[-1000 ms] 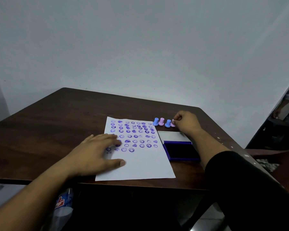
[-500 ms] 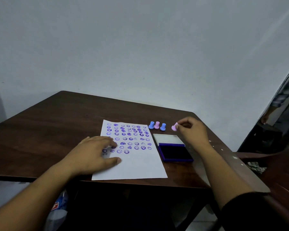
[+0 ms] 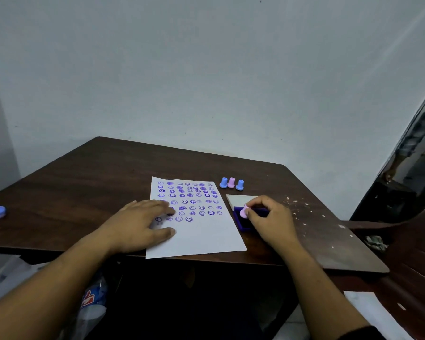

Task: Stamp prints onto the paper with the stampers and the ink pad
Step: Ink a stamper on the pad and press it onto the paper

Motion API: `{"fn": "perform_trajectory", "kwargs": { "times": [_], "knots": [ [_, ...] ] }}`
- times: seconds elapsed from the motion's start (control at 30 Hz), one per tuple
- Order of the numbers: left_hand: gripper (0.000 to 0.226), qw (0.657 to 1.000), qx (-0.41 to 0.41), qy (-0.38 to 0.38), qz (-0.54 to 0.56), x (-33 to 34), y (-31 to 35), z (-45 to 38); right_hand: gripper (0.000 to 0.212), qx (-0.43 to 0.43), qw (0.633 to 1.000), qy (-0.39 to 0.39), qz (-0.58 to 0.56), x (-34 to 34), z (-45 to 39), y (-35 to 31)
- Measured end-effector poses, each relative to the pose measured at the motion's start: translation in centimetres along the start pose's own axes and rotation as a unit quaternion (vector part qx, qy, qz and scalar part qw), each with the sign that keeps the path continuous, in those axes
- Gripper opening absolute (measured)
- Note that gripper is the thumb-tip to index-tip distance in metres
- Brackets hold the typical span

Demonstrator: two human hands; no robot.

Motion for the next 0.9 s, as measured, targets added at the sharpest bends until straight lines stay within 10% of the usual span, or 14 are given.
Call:
{"fn": "perform_trajectory", "kwargs": {
  "times": [0.9],
  "knots": [
    [0.083,1.0,-0.01,0.002,-0.007,-0.1,0.6,0.3,0.009,0.015,0.999,-0.039,0.034,0.3,0.0,0.5]
  ]
}}
Point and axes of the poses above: each hand's wrist, its own z-axis away from the middle knuckle, its own x-axis out of the palm, y = z × x, the point moved 4 cm from there along -z, towards the middle knuckle, and after that the axes turned 14 degrees about z, right-handed, at the moved point
